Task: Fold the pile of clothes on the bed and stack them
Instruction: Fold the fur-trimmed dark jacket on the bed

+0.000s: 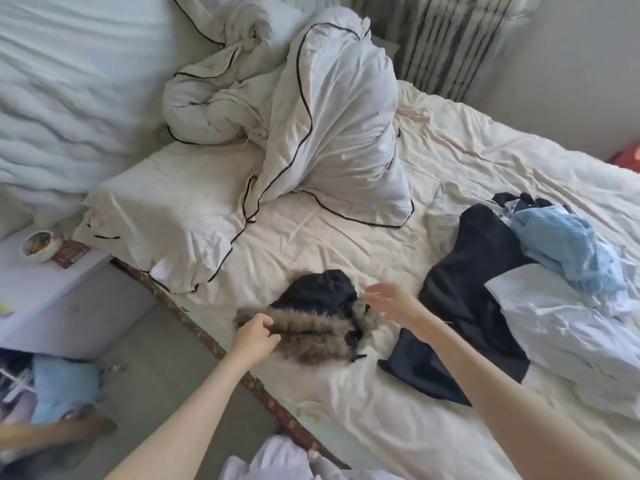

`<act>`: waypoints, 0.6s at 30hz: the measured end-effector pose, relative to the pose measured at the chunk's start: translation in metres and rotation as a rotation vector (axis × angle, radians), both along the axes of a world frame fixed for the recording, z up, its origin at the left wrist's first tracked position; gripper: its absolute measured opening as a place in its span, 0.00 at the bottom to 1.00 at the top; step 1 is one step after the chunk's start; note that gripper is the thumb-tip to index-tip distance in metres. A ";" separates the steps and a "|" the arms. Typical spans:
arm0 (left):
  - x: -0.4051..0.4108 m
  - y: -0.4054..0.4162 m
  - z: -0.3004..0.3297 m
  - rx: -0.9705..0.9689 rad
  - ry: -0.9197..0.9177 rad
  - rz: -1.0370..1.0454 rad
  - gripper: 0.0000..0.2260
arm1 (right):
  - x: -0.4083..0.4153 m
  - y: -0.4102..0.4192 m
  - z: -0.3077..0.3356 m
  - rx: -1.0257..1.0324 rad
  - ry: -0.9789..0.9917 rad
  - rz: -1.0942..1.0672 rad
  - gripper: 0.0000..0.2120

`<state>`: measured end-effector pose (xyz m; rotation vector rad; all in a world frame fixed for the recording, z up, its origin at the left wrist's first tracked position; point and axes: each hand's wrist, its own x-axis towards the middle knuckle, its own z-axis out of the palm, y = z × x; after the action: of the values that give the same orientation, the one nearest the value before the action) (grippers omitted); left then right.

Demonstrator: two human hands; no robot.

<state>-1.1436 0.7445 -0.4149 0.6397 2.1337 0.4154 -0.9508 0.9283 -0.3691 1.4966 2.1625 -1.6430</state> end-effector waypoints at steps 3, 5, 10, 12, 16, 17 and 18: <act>-0.001 -0.002 -0.030 0.003 0.021 -0.062 0.16 | 0.003 -0.002 -0.052 -0.019 -0.115 0.040 0.14; -0.004 0.005 -0.055 0.013 0.075 -0.127 0.16 | -0.001 0.002 -0.083 0.020 -0.173 0.067 0.14; -0.008 0.047 -0.120 0.139 0.245 -0.260 0.18 | -0.019 0.023 -0.162 0.141 -0.255 0.096 0.11; -0.007 0.071 -0.146 0.174 0.320 -0.333 0.20 | -0.027 0.035 -0.193 0.219 -0.270 0.081 0.15; -0.003 0.116 -0.194 0.161 0.443 -0.575 0.25 | -0.036 0.045 -0.246 0.336 -0.292 0.165 0.25; -0.003 0.123 -0.202 0.147 0.457 -0.604 0.27 | -0.037 0.045 -0.255 0.309 -0.299 0.173 0.27; -0.002 0.128 -0.208 0.134 0.474 -0.609 0.29 | -0.037 0.044 -0.263 0.241 -0.297 0.140 0.30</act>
<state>-1.1459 0.8728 -0.6226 1.5301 2.2021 0.0662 -0.9881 0.9720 -0.6319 1.4903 2.2939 -1.0711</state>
